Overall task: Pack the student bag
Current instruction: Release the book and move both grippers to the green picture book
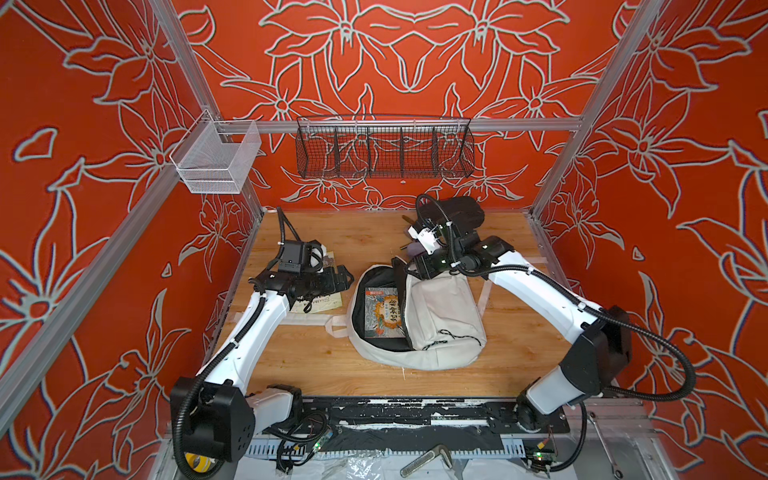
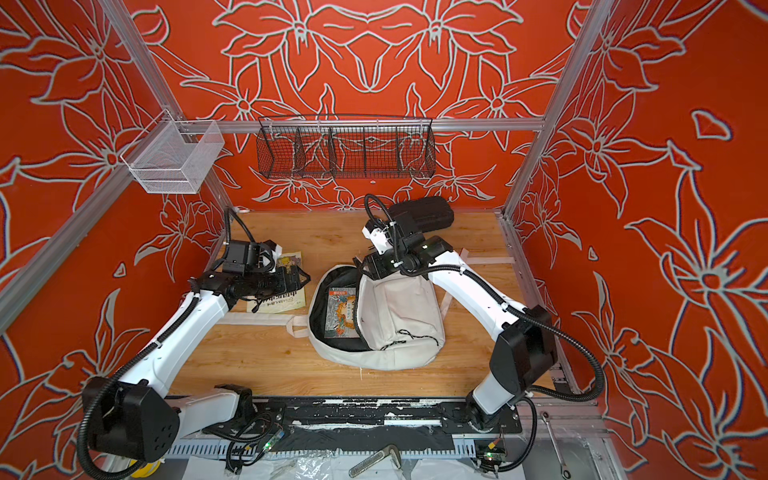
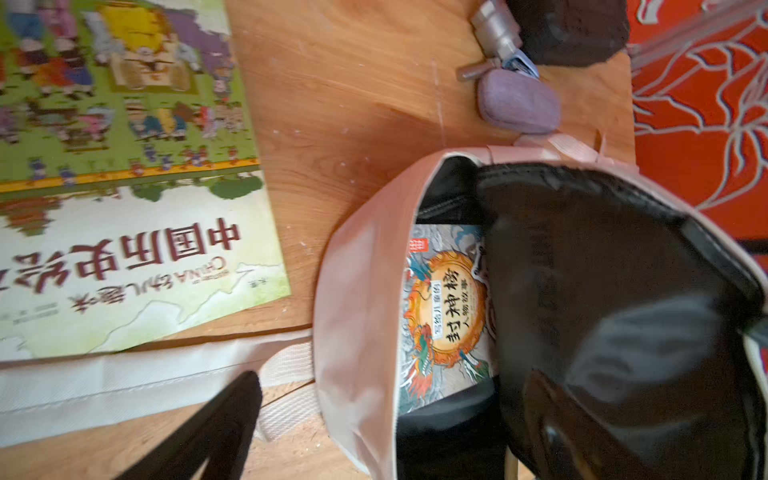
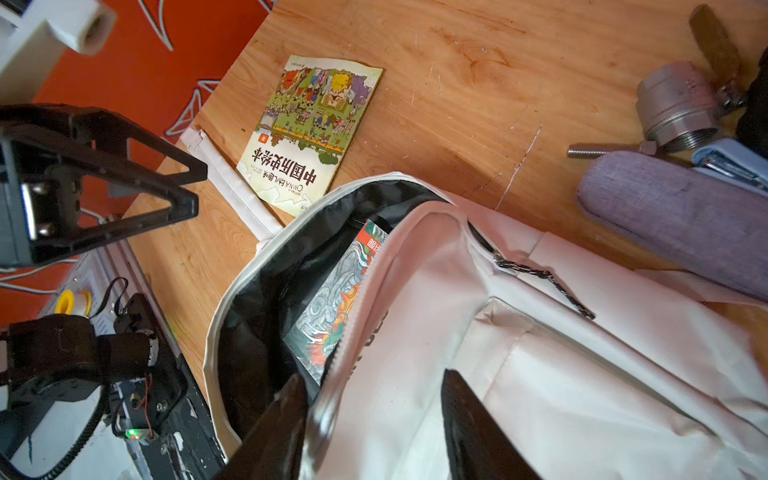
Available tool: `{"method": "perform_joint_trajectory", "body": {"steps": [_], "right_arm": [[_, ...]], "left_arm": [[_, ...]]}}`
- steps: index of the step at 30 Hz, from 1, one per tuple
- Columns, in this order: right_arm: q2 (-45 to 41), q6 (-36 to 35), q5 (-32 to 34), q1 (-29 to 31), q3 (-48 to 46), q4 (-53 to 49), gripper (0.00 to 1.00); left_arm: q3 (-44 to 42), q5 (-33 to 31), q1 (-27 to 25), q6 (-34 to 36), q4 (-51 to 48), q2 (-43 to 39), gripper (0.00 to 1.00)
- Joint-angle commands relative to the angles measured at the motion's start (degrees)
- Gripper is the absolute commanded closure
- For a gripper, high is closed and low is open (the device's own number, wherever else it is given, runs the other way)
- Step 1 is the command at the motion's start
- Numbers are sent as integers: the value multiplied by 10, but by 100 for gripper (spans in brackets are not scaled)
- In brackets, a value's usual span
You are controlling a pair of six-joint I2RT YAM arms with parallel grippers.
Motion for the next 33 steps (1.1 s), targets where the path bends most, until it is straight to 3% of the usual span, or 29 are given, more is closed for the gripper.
{"method": "perform_joint_trajectory", "body": {"steps": [1,6,17,22,27,33], "right_arm": [[4,16,11,22,-7,125,41],[94,27,57,52,75,174,39],[388,95,-29,105,352,152,37],[498,176,-23,121,439,149,37],[562,179,11,128,491,117,37],[589,226,5,129,481,125,37]], "left_arm": [[-23,-12,65,-56,22,-18,2],[-50,24,151,-103,82,13,1],[-27,32,232,-83,126,113,1],[-5,35,240,-57,122,168,0],[25,58,245,-35,114,238,1],[39,36,247,-11,111,273,1]]}}
